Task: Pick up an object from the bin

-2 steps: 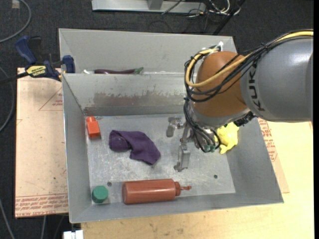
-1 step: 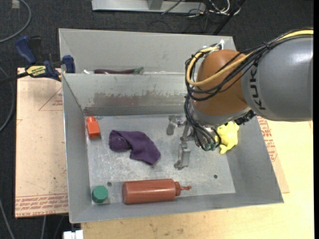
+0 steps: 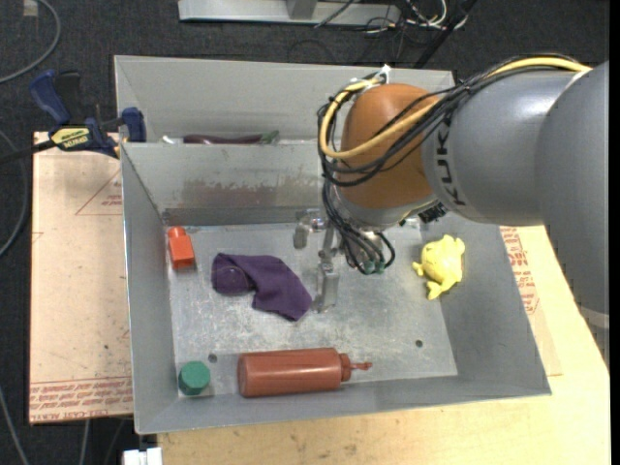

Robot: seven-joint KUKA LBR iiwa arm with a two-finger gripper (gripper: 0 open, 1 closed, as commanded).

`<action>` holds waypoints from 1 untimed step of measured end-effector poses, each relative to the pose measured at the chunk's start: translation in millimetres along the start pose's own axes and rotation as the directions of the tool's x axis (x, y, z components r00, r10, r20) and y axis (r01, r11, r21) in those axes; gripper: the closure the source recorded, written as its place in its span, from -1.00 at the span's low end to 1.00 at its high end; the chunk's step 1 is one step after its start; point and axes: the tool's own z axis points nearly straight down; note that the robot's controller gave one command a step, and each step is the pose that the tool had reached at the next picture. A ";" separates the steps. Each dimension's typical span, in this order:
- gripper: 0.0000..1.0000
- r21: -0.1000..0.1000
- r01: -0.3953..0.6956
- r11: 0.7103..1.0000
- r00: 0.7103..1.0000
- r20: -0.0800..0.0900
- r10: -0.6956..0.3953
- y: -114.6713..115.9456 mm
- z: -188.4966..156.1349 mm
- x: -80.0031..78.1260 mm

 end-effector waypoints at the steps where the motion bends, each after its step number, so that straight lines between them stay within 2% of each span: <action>1: -1.00 -0.004 0.155 0.988 0.988 -0.003 -0.155 34.5 49.3 -7.8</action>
Offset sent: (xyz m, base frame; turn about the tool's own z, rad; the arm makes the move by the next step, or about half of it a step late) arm 0.0304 0.0697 -0.0595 -0.0780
